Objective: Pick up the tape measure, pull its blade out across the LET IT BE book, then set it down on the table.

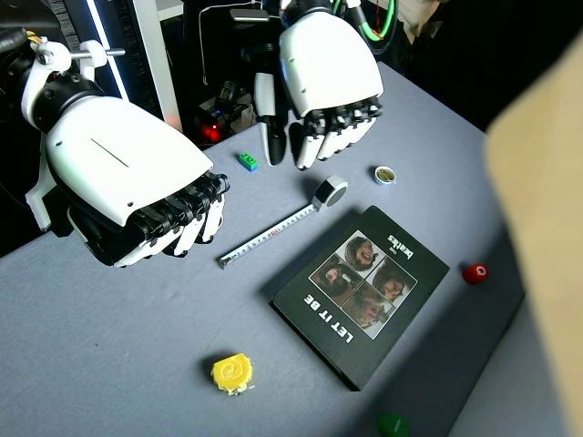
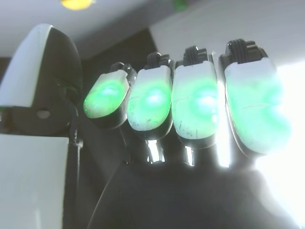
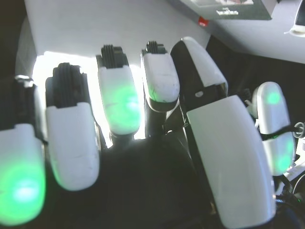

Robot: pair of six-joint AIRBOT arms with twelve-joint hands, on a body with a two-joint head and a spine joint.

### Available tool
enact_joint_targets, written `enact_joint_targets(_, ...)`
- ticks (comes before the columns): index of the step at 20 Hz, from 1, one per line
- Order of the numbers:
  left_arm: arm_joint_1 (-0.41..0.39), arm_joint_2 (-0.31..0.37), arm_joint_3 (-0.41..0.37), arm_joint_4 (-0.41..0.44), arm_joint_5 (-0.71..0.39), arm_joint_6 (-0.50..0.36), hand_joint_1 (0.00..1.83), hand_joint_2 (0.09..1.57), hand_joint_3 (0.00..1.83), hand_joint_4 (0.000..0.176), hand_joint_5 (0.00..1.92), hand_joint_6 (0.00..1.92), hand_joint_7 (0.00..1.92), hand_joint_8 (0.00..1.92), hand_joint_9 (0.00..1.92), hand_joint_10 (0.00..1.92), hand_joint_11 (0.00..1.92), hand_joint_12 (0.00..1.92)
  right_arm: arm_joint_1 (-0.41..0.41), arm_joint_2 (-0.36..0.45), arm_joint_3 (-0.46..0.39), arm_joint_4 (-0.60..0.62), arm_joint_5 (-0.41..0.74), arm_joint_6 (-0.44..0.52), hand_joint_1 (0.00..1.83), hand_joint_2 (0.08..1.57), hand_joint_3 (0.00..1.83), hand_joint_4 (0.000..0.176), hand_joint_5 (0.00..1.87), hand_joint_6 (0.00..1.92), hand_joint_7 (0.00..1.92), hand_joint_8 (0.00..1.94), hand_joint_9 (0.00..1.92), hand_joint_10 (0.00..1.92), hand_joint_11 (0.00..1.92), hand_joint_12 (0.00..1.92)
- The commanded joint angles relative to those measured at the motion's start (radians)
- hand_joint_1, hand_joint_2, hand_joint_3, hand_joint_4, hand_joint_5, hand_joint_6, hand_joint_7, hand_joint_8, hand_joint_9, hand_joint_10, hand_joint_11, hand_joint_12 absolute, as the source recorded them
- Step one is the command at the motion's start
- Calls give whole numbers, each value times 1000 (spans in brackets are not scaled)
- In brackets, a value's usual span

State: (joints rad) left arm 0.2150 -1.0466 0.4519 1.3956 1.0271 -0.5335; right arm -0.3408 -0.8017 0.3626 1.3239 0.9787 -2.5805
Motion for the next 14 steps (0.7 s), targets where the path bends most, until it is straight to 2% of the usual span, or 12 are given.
enact_joint_targets(1, -9, 2, 1, 89, 8, -13, 3, 1095, 106, 0, 129, 62, 77, 52, 76, 66, 0, 489, 11, 4, -6, -76, 45, -6, 0, 966, 253, 0, 0, 6, 28, 31, 0, 29, 0, 162)
enact_joint_targets(2, -6, 2, 1, 89, 9, -28, 0, 1135, 20, 0, 146, 14, 94, 10, 94, 18, 0, 500, 11, 4, -7, -72, 45, -8, 0, 1061, 53, 0, 0, 0, 38, 1, 6, 3, 0, 120)
enact_joint_targets(4, 4, 2, -3, 89, 12, -69, 0, 1131, 11, 0, 147, 10, 95, 6, 98, 14, 0, 499, 11, 4, -9, -55, 41, -14, 0, 1070, 34, 0, 0, 0, 39, 0, 7, 1, 0, 116)
enact_joint_targets(9, 26, 15, -5, 89, 11, -70, 0, 1142, 12, 0, 149, 8, 105, 8, 102, 12, 0, 500, 11, 4, -11, -48, 39, -24, 0, 1074, 22, 0, 0, 0, 35, 0, 5, 0, 0, 91)
enact_joint_targets(14, 91, 98, 4, 123, -42, -70, 13, 1132, 4, 0, 150, 5, 101, 4, 103, 8, 0, 505, 6, 5, -11, -30, 30, -67, 0, 1081, 13, 0, 4, 1, 45, 3, 5, 2, 0, 96)
